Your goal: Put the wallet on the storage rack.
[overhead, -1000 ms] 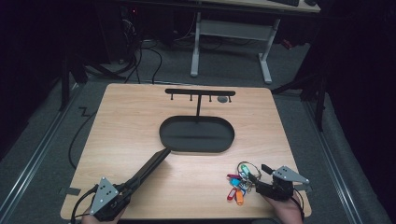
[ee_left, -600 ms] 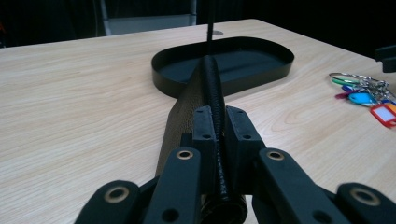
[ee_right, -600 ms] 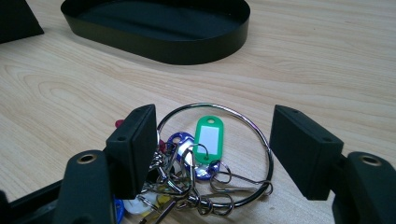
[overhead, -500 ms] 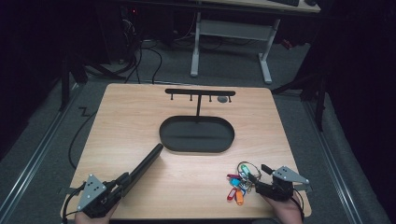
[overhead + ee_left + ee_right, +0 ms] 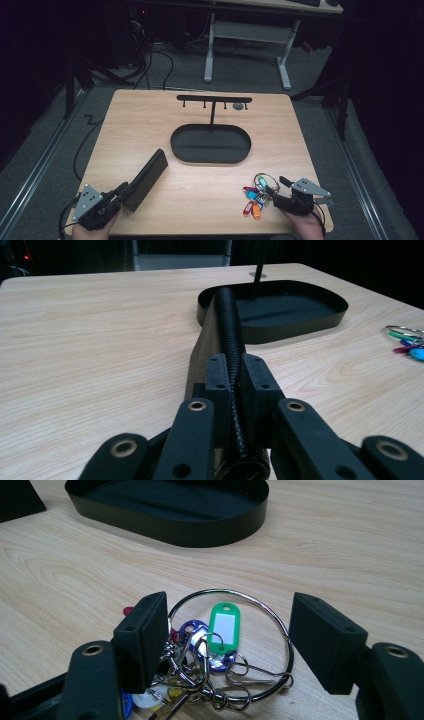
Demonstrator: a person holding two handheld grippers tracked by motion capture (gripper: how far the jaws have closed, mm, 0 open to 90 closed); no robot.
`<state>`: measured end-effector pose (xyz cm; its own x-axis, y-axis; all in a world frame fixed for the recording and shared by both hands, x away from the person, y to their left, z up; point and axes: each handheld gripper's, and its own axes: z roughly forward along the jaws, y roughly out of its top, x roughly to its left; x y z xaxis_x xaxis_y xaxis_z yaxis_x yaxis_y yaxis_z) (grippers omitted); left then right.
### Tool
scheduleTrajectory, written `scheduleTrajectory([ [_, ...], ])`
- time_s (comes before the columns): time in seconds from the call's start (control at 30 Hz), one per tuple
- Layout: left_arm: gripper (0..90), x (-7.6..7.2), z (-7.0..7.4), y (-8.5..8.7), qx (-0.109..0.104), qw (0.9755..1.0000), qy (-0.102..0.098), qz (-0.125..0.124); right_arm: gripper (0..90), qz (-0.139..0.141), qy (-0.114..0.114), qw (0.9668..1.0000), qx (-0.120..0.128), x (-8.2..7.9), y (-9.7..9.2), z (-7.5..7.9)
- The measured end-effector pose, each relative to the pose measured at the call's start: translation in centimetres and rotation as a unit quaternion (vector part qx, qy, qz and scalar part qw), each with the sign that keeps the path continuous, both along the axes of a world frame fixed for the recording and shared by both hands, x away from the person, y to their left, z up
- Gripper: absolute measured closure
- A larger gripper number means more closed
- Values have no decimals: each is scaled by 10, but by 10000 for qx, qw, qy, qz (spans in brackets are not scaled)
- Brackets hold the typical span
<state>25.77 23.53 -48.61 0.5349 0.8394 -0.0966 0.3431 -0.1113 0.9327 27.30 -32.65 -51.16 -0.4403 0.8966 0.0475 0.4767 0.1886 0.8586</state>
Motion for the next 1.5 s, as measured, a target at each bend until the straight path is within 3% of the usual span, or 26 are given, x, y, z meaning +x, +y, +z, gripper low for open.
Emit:
scheduleTrajectory([
  [0.5,805,-1,0,4,144,9998,-77,126,325,8,27,10000,-5,0,0,-1],
  [0.8,702,2,-2,-2,359,9993,-19,75,326,15,50,10000,-17,1,0,-2],
  [0.9,670,4,-3,-6,590,9982,-37,89,324,4,86,10000,3,-1,-2,-2],
  [1.07,613,11,-3,-14,784,9969,53,41,322,-91,58,9999,49,-7,-8,-2],
  [1.37,585,33,1,-25,1370,9904,196,-61,326,-369,-38,9993,-61,-30,-26,-2],
  [1.5,591,41,-3,-29,1408,9893,365,-131,326,-428,-29,9991,-75,-36,-32,-3],
])
